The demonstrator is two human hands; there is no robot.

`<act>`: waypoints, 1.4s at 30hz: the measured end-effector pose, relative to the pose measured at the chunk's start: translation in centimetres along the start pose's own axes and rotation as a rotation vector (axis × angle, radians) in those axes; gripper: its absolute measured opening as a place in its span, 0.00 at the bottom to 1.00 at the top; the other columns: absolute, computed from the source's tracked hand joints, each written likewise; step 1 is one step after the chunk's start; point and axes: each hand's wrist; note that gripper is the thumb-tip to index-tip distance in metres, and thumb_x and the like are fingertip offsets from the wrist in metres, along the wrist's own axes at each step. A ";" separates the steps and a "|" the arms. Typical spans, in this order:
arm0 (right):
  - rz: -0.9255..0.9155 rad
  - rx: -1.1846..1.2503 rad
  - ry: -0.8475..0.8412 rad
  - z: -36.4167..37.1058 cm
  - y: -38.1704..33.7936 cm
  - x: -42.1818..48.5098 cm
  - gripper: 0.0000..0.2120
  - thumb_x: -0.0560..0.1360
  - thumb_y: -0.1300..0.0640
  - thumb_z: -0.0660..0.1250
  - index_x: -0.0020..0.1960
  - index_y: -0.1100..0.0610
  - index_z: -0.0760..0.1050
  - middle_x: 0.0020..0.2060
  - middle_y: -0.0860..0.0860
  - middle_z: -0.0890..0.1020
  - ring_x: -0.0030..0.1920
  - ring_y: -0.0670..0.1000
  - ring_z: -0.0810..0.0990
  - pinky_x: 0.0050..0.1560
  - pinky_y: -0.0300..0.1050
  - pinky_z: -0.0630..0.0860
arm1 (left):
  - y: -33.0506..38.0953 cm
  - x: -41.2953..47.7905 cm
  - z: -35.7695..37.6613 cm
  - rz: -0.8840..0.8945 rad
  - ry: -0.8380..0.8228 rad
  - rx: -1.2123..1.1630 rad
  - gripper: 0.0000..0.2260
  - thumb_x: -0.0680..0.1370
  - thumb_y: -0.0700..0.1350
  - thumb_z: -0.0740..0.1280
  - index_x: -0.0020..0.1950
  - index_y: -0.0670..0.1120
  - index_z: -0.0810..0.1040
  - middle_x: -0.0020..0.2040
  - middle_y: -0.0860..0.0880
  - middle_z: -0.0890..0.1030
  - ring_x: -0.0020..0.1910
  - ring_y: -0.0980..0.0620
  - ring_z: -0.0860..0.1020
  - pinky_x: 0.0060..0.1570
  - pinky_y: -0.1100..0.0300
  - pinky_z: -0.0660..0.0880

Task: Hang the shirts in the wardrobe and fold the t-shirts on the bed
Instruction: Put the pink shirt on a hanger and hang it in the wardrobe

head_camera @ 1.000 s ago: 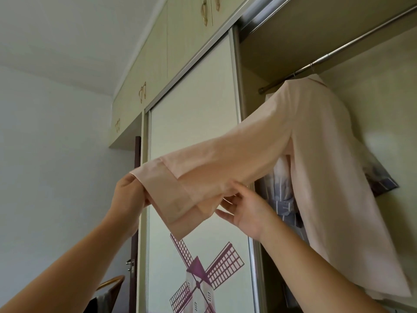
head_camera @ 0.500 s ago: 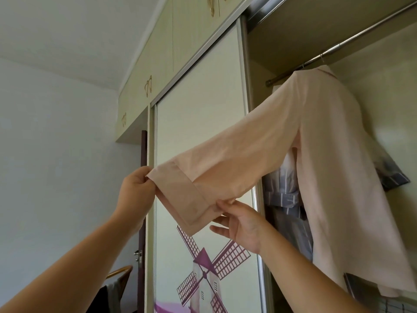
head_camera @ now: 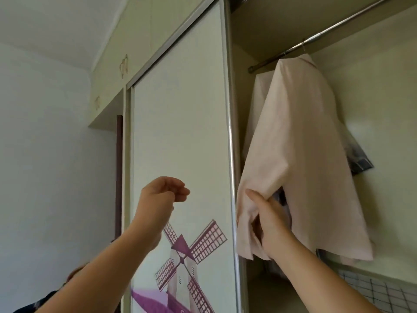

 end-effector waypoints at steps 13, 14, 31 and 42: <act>-0.007 -0.239 0.010 -8.8 -0.9 -5.3 0.09 0.77 0.58 0.65 0.39 0.57 0.75 0.23 0.47 0.72 0.26 0.45 0.69 0.31 0.38 0.68 | -3.1 -7.9 12.4 0.028 -0.379 -0.298 0.15 0.77 0.28 0.55 0.41 0.42 0.78 0.37 0.45 0.82 0.34 0.57 0.79 0.32 0.73 0.72; -0.029 -0.252 0.027 -9.4 -1.0 -5.8 0.09 0.77 0.58 0.64 0.38 0.57 0.75 0.24 0.47 0.72 0.26 0.45 0.69 0.32 0.38 0.68 | -3.4 -8.6 13.0 0.018 -0.395 -0.328 0.15 0.77 0.28 0.55 0.42 0.41 0.78 0.36 0.46 0.81 0.34 0.57 0.79 0.32 0.73 0.73; -0.217 -0.220 0.045 -13.8 1.5 -14.7 0.03 0.65 0.55 0.68 0.33 0.50 0.78 0.25 0.49 0.76 0.27 0.45 0.73 0.31 0.33 0.71 | -7.9 -18.8 13.7 -0.144 -0.480 -0.575 0.14 0.69 0.31 0.59 0.35 0.46 0.79 0.33 0.47 0.80 0.34 0.56 0.77 0.34 0.70 0.71; -0.077 -0.286 -0.015 -14.8 5.8 -15.7 0.08 0.63 0.46 0.66 0.34 0.51 0.76 0.28 0.51 0.78 0.30 0.45 0.75 0.35 0.34 0.72 | -12.1 -20.9 12.3 -0.302 -0.420 -0.532 0.14 0.66 0.34 0.59 0.34 0.50 0.80 0.33 0.47 0.80 0.34 0.55 0.77 0.35 0.69 0.72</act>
Point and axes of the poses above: each hand's wrist, its own x-axis towards the middle knuckle, its own z-axis out of the palm, y = z × x
